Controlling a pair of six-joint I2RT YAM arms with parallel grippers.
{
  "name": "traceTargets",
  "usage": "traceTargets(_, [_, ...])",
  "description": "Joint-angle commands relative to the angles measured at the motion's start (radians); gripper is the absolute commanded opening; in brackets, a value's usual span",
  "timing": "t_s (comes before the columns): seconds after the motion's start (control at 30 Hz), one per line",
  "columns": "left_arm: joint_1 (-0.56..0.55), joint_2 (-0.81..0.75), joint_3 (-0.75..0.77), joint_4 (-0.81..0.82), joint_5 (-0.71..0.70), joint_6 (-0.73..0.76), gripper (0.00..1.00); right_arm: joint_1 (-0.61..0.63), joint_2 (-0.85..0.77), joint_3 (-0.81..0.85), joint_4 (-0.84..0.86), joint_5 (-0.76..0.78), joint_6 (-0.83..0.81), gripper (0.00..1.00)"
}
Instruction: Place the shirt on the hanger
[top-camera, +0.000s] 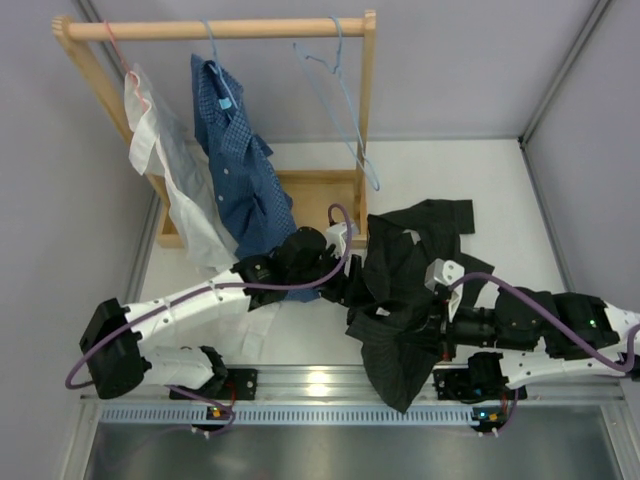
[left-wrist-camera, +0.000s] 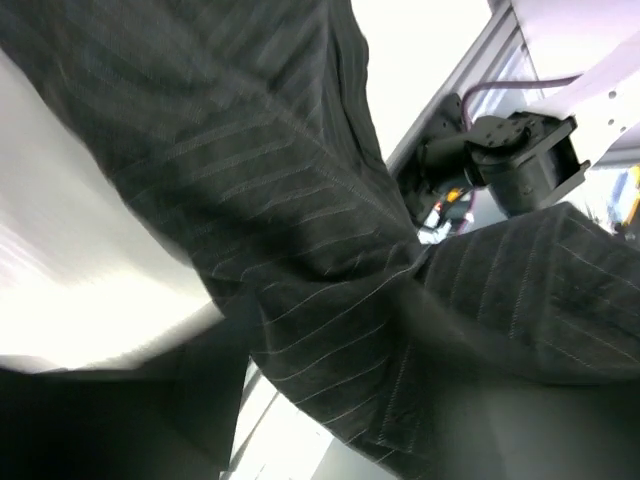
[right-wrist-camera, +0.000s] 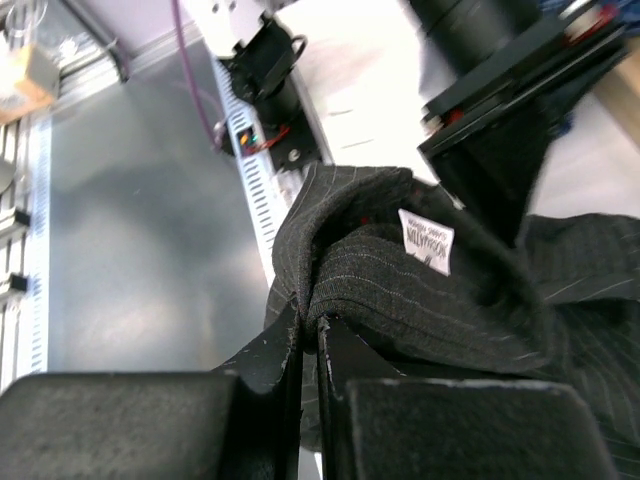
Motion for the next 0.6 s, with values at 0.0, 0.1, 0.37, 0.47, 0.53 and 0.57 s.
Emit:
traceTargets(0.0, [-0.024, 0.003, -0.02, 0.076, 0.026, -0.019, 0.29, 0.014, -0.036, 0.011, -0.001, 0.113, 0.002, 0.0])
traceTargets(0.1, [-0.024, -0.035, -0.011, 0.081, -0.003, -0.014, 0.29, 0.016, -0.065, 0.015, 0.0, 0.153, 0.002, 0.0])
traceTargets(0.37, [-0.024, -0.158, 0.054, 0.076, -0.209, 0.041, 0.0, 0.016, -0.088, 0.026, -0.01, 0.243, -0.006, 0.0])
traceTargets(0.47, [-0.026, -0.204, 0.123, 0.065, -0.312, 0.097, 0.0, 0.014, -0.064, 0.067, -0.012, 0.286, -0.027, 0.0])
traceTargets(0.53, [-0.024, -0.219, 0.199, 0.05, -0.396, 0.142, 0.0, 0.014, -0.035, 0.124, -0.01, 0.35, -0.057, 0.0])
traceTargets(0.57, [-0.026, -0.222, 0.228, 0.039, -0.414, 0.179, 0.0, 0.016, -0.021, 0.148, -0.01, 0.401, -0.082, 0.0])
